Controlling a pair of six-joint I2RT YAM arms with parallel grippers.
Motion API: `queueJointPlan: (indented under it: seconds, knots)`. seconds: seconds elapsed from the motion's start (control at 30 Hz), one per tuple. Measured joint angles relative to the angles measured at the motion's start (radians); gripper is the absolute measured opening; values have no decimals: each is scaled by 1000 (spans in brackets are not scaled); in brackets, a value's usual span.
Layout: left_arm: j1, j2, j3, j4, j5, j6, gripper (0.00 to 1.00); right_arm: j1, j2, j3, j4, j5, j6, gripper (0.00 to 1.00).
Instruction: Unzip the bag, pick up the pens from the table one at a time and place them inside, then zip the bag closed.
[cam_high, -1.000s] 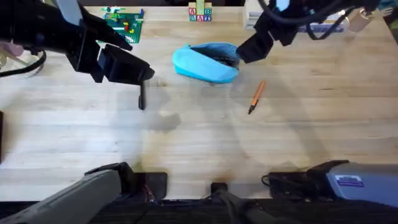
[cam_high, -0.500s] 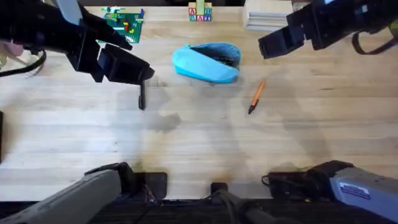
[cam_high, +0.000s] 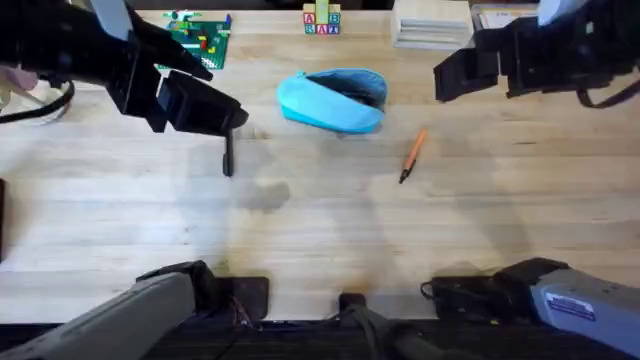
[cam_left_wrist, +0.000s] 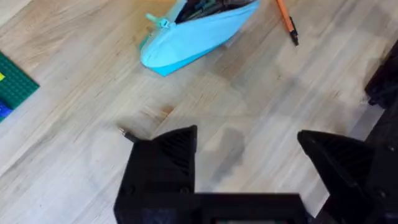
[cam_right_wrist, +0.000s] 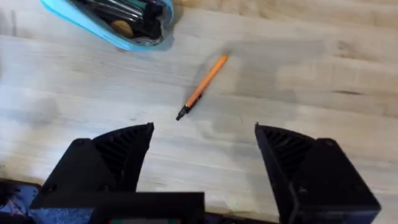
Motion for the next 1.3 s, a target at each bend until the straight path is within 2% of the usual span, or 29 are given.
queueJointPlan:
  seconds: [0.3, 0.33, 0.47, 0.57, 0.93, 1.0, 1.3]
  knots:
    - [0, 0, 0, 0, 0, 0, 993, 0, 0, 0, -47, 12, 70, 996]
    - [0, 0, 0, 0, 0, 0, 993, 0, 0, 0, -57, 12, 152, 996]
    - [0, 0, 0, 0, 0, 0, 993, 0, 20, 0, -74, 12, 285, 996]
    - [0, 0, 0, 0, 0, 0, 993, 0, 89, 0, -88, 12, 427, 996]
    - [0, 0, 0, 0, 0, 0, 993, 0, 206, -5, -64, 16, 588, 996]
    - [0, 0, 0, -1, 0, 0, 994, 0, 208, -183, 109, 13, 650, 996]
    - [0, 0, 0, -1, 0, 0, 993, 0, 210, -362, 289, 11, 660, 996]
